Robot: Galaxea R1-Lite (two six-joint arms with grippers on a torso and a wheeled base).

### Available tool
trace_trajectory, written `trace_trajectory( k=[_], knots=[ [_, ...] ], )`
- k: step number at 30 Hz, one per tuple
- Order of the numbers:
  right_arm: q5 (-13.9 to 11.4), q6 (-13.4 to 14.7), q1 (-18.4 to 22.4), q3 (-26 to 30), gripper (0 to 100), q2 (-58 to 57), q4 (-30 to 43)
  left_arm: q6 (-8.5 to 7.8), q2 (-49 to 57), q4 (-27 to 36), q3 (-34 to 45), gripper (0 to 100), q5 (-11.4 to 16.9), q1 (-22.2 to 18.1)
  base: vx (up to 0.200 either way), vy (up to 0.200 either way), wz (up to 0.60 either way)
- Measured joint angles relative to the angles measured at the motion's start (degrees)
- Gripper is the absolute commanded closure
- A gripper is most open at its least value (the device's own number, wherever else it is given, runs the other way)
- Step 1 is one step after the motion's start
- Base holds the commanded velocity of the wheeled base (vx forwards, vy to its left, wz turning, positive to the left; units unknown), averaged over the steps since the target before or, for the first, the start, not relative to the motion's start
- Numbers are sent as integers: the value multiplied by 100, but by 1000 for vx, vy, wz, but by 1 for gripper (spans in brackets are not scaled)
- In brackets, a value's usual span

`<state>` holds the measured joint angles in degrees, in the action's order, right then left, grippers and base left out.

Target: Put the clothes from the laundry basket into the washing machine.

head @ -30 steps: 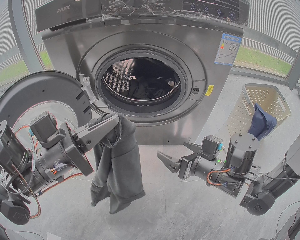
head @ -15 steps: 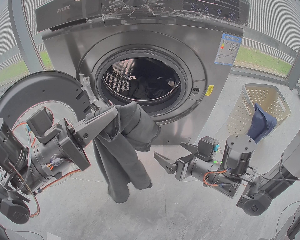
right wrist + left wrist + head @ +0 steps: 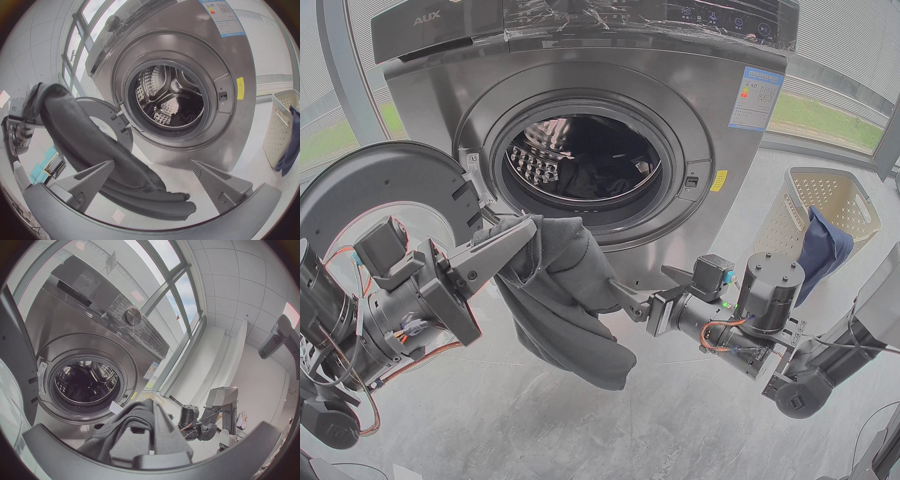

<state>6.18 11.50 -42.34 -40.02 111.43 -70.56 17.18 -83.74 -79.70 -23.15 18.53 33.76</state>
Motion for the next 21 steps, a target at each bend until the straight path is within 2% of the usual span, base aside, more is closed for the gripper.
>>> trace_trajectory(
  k=[13,17,21],
  knots=[
    [6,21,496,-592,0,155,74,-23,-52,-9,35,100,0,0,0,0,0],
    [-22,2,428,-798,0,315,85,-11,-60,-129,72,100,16,15,0,0,0],
    [-46,-12,61,-788,0,457,46,17,-80,-208,78,100,13,12,0,0,0]
  ],
)
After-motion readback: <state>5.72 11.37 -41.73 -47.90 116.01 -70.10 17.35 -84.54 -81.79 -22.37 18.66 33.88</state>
